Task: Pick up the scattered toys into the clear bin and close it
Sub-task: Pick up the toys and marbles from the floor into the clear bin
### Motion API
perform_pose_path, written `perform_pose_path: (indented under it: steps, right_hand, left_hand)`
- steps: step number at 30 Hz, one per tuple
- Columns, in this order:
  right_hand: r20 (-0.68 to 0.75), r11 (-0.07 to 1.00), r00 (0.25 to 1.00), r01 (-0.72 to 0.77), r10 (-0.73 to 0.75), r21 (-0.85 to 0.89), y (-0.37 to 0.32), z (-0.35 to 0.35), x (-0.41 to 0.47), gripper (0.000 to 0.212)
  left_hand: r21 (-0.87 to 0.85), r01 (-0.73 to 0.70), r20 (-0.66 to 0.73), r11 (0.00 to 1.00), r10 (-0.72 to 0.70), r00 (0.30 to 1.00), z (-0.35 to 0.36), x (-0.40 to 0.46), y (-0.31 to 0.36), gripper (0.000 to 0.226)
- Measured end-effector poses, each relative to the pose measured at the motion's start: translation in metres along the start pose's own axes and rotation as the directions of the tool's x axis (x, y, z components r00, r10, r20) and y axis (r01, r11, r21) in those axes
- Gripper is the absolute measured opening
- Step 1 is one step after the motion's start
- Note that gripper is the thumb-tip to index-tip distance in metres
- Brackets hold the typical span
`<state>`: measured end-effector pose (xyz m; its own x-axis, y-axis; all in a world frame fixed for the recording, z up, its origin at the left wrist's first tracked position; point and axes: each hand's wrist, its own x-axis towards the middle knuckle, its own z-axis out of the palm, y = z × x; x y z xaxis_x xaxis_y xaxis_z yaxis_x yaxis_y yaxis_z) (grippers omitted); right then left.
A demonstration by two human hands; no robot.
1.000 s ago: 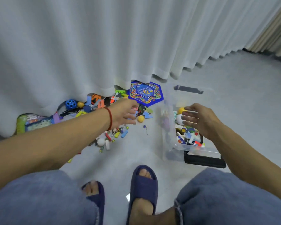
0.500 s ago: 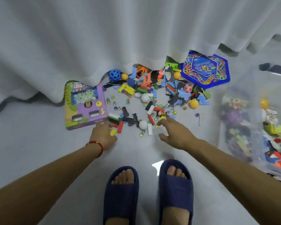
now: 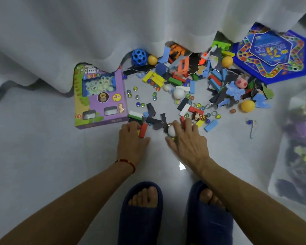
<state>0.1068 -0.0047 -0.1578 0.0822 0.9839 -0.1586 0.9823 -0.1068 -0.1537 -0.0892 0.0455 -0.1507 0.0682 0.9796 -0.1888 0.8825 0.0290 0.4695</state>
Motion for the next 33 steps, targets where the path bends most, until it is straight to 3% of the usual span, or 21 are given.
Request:
perform_pose_path:
  steps: [6,15,19,21,24,28,31,33]
  right_hand:
    - [-0.048,0.993,0.991,0.12,-0.121,-0.022,0.014,0.007,0.006,0.052]
    - [-0.116,0.993,0.986,0.119,-0.117,0.003,0.018,0.01,0.008,0.039]
    - [-0.105,0.992,0.988,0.117,-0.111,0.056,0.018,0.006,0.01,0.035]
    - [-0.101,0.988,0.987,0.133,-0.125,0.074,0.017,0.003,0.009,0.036]
    - [-0.1,0.982,0.988,0.132,-0.119,0.133,0.018,0.002,0.009,0.037]
    - [-0.111,0.929,0.993,0.074,-0.036,0.362,0.025,0.0,0.009,0.036]
    - [-0.099,0.705,0.982,-0.043,0.16,0.708,0.029,-0.013,0.004,0.032]
    - [-0.059,0.608,0.959,-0.128,0.277,0.783,0.032,-0.024,0.001,0.033]
  left_hand:
    - [0.017,-0.079,-0.058,0.997,0.079,0.995,0.003,0.003,-0.001,0.034]
    - [-0.015,0.13,0.046,0.991,-0.129,0.991,0.0,-0.003,0.012,0.054]
    - [-0.159,0.232,0.067,0.959,-0.224,0.972,-0.005,-0.014,0.02,0.054]
    - [-0.332,0.324,0.142,0.886,-0.292,0.946,-0.01,-0.02,0.028,0.052]
    - [-0.591,0.538,0.373,0.601,-0.388,0.843,-0.019,-0.023,0.049,0.042]
    - [-0.67,0.66,0.598,0.341,-0.278,0.751,-0.029,-0.019,0.076,0.022]
    - [-0.678,0.704,0.677,0.212,-0.193,0.711,-0.031,-0.015,0.087,0.014]
    - [-0.669,0.729,0.711,0.145,-0.162,0.684,-0.031,-0.014,0.092,0.021]
